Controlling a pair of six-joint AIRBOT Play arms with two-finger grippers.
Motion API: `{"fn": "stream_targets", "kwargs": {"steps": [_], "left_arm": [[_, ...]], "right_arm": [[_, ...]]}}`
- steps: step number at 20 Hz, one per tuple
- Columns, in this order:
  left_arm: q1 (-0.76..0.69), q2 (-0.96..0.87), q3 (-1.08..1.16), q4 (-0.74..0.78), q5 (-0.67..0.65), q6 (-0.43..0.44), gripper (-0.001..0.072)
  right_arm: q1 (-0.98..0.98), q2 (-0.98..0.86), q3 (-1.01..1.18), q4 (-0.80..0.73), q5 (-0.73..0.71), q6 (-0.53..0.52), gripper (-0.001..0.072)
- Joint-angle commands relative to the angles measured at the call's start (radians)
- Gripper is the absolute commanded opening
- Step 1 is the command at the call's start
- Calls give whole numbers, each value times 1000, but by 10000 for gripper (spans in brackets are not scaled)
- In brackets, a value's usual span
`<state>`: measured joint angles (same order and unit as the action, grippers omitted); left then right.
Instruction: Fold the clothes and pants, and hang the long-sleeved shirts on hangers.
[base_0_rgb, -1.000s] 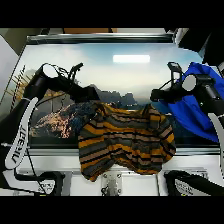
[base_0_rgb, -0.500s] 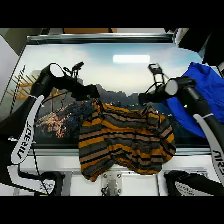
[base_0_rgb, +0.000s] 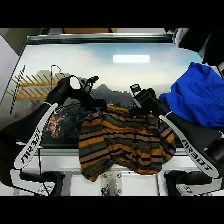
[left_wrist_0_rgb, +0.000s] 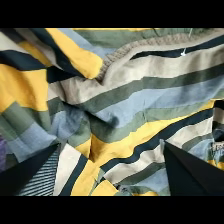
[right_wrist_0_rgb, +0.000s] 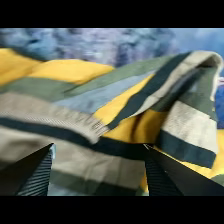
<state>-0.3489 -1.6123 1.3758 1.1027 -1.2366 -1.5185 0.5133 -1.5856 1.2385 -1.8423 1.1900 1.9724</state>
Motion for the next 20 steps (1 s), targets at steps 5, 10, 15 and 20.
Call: {"fn": "stream_targets", "kwargs": {"steps": [5, 10, 15, 20], "left_arm": [[-12, 1, -6, 4, 7, -1, 687], [-12, 1, -6, 3, 6, 0, 687], [-12, 1, -6, 3, 7, 0, 687], [-21, 1, -6, 5, 35, -9, 687]], "right_arm": [[11, -49, 0, -156, -85, 174, 591], [11, -87, 0, -182, -95, 194, 325], [-3, -87, 0, -201, -116, 193, 157], [-38, -37, 0, -199, -81, 173, 8]]}}
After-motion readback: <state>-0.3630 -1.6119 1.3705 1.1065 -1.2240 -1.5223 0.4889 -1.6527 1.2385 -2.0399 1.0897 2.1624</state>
